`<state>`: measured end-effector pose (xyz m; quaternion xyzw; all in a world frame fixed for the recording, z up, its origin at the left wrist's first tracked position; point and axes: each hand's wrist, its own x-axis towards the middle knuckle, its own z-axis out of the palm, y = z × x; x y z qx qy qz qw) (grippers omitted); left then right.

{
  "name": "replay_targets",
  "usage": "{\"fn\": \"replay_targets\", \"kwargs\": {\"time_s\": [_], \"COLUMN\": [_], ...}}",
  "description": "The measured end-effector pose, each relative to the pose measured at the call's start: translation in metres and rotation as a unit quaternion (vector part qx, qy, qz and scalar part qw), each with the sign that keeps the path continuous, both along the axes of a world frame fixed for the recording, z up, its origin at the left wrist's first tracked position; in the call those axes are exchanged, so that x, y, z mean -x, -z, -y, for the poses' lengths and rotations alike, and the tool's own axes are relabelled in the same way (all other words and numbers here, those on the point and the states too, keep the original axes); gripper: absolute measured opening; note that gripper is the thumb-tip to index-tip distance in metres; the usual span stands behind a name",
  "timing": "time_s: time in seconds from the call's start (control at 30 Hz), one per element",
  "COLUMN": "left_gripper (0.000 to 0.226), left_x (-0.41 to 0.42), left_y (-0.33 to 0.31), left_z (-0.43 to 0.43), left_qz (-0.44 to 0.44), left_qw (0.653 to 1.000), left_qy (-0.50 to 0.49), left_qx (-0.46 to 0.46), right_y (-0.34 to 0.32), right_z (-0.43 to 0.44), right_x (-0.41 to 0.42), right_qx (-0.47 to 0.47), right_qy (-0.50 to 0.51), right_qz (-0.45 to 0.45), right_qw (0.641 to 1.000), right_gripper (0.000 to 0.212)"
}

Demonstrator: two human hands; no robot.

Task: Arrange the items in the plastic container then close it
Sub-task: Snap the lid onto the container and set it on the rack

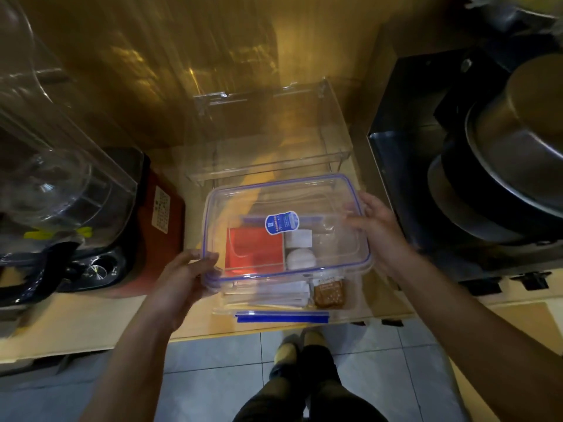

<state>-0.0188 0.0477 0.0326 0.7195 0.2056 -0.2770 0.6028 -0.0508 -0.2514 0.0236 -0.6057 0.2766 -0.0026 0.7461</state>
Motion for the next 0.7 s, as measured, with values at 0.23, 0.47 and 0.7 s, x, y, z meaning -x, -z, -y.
{"fn": "replay_targets", "kwargs": {"time_s": [0.23, 0.47, 0.7], "left_gripper": [0.054, 0.037, 0.055], "left_x": [0.008, 0.026, 0.027], "left_y": [0.007, 0.023, 0.027], "left_z": [0.008, 0.010, 0.003], "left_qz": [0.239, 0.292, 0.153], "left_qw": [0.886, 0.866, 0.900], "left_qy": [0.104, 0.121, 0.134], "left_qx": [-0.384, -0.387, -0.385], "right_y": [0.017, 0.038, 0.045], "right_z": [-0.014, -0.024, -0.038], "right_x": [0.021, 0.050, 0.056], "right_qx": [0.074, 0.084, 0.149], "right_qy": [-0.026, -0.006, -0.014], "right_qz": [-0.001, -0.006, -0.012], "right_qw": [0.997, 0.996, 0.989], "right_gripper": [0.038, 0.033, 0.036]}}
